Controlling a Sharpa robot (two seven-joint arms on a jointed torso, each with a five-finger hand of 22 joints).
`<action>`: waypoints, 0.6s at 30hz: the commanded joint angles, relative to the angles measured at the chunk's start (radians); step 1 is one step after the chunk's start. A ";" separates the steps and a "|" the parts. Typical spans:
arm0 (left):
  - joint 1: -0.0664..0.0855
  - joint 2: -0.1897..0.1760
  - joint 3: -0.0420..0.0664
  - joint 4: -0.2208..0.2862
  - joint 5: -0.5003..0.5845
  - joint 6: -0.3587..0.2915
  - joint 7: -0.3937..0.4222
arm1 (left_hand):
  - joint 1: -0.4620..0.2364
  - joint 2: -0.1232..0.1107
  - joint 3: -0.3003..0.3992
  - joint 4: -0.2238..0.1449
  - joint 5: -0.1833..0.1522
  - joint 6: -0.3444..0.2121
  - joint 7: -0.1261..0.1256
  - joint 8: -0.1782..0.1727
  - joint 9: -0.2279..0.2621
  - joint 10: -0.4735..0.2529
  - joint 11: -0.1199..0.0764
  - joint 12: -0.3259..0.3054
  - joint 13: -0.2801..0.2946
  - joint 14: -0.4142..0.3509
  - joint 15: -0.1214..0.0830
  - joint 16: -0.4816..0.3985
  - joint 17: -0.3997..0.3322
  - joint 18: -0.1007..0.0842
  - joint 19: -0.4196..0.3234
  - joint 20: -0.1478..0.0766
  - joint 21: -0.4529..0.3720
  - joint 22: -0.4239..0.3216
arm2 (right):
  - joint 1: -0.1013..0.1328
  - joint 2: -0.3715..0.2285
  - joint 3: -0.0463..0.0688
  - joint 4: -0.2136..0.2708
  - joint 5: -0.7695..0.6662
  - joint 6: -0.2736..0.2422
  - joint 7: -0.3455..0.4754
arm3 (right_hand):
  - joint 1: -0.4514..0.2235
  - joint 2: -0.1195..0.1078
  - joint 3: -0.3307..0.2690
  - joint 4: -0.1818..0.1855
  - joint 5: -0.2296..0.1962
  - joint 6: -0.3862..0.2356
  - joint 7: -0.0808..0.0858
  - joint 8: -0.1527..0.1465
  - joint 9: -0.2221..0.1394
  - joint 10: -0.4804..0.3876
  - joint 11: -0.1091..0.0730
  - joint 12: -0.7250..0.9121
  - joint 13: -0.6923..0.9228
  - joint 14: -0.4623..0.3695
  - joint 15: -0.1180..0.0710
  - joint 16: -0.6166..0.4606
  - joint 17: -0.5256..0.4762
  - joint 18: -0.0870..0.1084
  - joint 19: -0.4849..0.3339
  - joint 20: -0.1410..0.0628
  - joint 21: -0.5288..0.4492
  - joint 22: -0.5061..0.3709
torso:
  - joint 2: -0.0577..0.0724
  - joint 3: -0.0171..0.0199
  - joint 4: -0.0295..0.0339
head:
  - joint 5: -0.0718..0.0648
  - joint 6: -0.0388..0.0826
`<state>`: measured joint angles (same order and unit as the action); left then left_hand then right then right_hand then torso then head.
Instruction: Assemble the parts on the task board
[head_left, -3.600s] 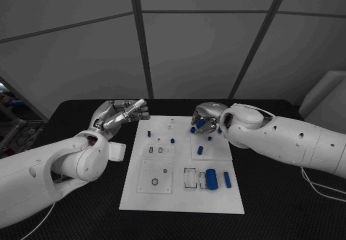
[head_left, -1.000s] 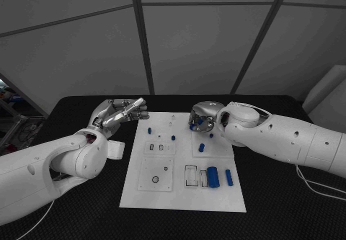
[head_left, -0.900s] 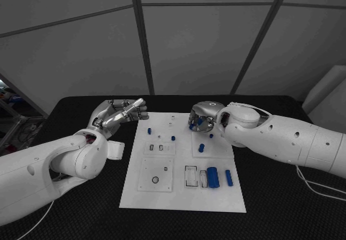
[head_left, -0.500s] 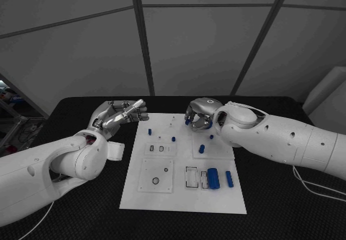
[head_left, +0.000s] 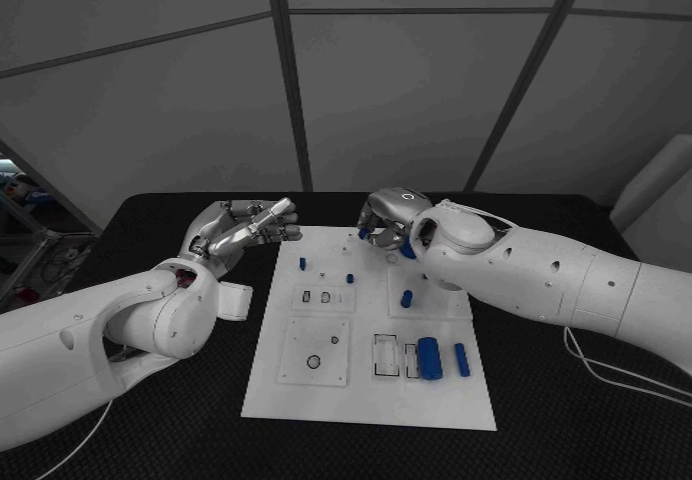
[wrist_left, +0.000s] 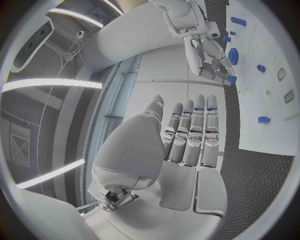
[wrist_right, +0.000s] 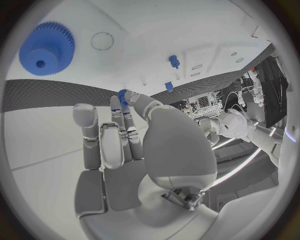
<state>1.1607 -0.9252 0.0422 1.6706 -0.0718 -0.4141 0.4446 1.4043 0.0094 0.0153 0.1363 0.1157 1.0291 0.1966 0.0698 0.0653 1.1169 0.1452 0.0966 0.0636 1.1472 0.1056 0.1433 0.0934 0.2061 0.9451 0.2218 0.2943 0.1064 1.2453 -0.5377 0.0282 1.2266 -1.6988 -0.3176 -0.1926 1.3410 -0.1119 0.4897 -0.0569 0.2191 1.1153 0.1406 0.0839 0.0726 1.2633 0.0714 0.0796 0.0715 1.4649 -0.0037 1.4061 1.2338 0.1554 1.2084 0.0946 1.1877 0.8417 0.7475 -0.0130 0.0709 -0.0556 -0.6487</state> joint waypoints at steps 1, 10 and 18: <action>0.003 0.000 0.001 0.003 -0.001 0.012 0.004 | -0.001 -0.004 0.000 -0.007 -0.006 0.000 0.007 -0.005 -0.002 -0.002 0.005 -0.003 0.000 0.005 0.002 -0.004 0.002 -0.023 0.006 -0.001 -0.007 -0.001 | 0.004 0.014 0.001 -0.015 -0.013 -0.037 -0.002 | 0.000 -0.001 0.006 0.000 0.006 0.006 0.001 0.003 0.002 0.007 -0.003 -0.005 0.001 0.048 -0.008 0.003 0.001 -0.019 0.005 -0.001 0.006 0.001 | 0.001 -0.0003 -0.0001 | 0.000 -0.001; 0.008 -0.003 0.002 0.005 -0.001 0.011 0.003 | -0.001 -0.004 0.000 -0.007 -0.006 0.000 0.007 -0.005 -0.002 -0.002 0.005 -0.003 0.000 0.005 0.002 -0.004 0.002 -0.023 0.006 -0.001 -0.007 -0.001 | 0.006 0.038 0.001 -0.038 -0.010 -0.034 0.001 | 0.000 -0.001 0.006 0.000 0.006 0.007 0.001 0.003 0.002 0.007 -0.003 -0.006 0.001 0.048 -0.008 0.004 0.001 -0.021 0.011 -0.001 0.013 0.012 | 0.002 0.0000 -0.0004 | 0.007 -0.005; 0.010 -0.002 0.002 0.007 -0.001 0.010 0.003 | -0.001 -0.004 0.000 -0.007 -0.006 0.000 0.007 -0.005 -0.002 -0.002 0.005 -0.003 0.000 0.005 0.002 -0.004 0.002 -0.023 0.006 -0.001 -0.007 -0.001 | 0.006 0.059 0.001 -0.060 -0.009 -0.019 0.004 | -0.001 -0.002 0.006 0.001 0.007 0.007 0.001 0.002 0.002 0.007 -0.003 -0.006 0.001 0.048 -0.008 0.003 -0.001 -0.026 0.023 -0.001 0.027 0.038 | 0.003 -0.0001 -0.0009 | 0.009 -0.009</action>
<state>1.1688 -0.9279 0.0431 1.6747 -0.0717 -0.4138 0.4435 1.4043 0.0094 0.0152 0.1363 0.1157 1.0292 0.1965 0.0698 0.0653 1.1169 0.1452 0.0966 0.0636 1.1472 0.1056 0.1433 0.0933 0.2061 0.9450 0.2218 0.2943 0.1065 1.2487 -0.4804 0.0282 1.1686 -1.7019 -0.3344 -0.1923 1.3410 -0.1120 0.4892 -0.0567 0.2226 1.1151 0.1405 0.0836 0.0735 1.2632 0.0714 0.0791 0.0719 1.4649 -0.0037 1.4060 1.2338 0.1393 1.2261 0.0942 1.2103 0.8790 0.7496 -0.0131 0.0703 -0.0470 -0.6569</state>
